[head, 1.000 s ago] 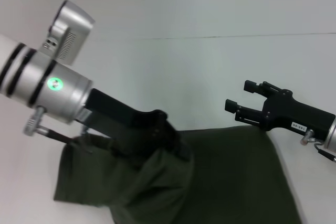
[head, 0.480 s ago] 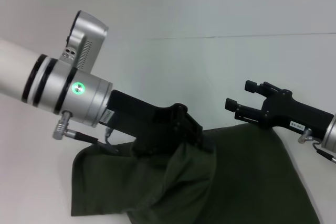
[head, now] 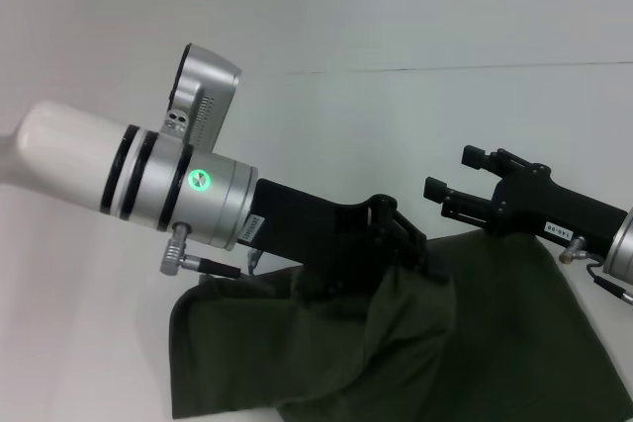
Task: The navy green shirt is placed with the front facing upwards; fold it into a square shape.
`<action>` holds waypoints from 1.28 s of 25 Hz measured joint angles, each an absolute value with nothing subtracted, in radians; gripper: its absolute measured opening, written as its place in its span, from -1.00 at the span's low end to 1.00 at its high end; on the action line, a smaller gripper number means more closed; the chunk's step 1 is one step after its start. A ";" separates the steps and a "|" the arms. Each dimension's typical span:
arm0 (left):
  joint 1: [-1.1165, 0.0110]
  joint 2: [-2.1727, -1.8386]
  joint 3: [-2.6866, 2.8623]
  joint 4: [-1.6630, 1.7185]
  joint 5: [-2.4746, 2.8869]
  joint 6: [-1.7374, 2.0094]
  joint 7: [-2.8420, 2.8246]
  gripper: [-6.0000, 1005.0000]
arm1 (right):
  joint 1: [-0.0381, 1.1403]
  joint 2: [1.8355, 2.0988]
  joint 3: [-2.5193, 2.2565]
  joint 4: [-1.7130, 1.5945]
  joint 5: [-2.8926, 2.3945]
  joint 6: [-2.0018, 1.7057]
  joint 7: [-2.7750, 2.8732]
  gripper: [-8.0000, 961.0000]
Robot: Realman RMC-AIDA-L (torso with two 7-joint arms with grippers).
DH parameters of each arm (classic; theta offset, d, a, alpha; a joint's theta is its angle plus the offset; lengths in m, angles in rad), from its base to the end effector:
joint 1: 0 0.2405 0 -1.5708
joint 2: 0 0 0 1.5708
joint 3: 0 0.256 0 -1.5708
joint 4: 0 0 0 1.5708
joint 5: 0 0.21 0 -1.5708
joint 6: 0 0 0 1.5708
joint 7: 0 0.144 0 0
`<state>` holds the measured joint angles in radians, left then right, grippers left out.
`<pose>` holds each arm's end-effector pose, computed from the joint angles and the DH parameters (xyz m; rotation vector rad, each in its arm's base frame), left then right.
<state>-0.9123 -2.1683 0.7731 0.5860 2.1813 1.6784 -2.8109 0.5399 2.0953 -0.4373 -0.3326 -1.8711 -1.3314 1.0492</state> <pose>-0.1279 0.3472 -0.0648 2.0107 1.8802 0.2540 0.2919 0.3361 -0.0272 -2.3373 0.6998 0.8370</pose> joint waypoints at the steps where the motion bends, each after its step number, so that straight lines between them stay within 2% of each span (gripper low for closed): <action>1: -0.912 -2.168 0.774 0.578 2.179 1.672 -2.810 -0.81 | 0.540 2.095 -0.437 -0.333 -1.871 -1.331 1.049 0.88; 11: -0.905 -2.169 0.766 0.448 2.080 1.617 -2.742 -0.79 | 0.541 2.095 -0.437 -0.333 -1.862 -1.330 1.049 0.88; 16: -0.884 -2.166 0.766 0.401 2.012 1.602 -2.698 -0.35 | 0.542 2.095 -0.437 -0.333 -1.859 -1.330 1.049 0.88; 25: -0.869 -2.157 0.842 0.384 2.019 1.548 -2.695 0.26 | 0.543 2.095 -0.437 -0.333 -1.844 -1.328 1.049 0.88; 32: -0.867 -2.085 0.953 0.415 2.023 1.552 -2.722 0.69 | 0.543 2.095 -0.437 -0.333 -1.844 -1.326 1.049 0.88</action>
<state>-0.8665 -2.0852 0.9535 0.4147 2.0225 1.5524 -2.7216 0.5430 2.0953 -0.4371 -0.3329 -1.8437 -1.3263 1.0492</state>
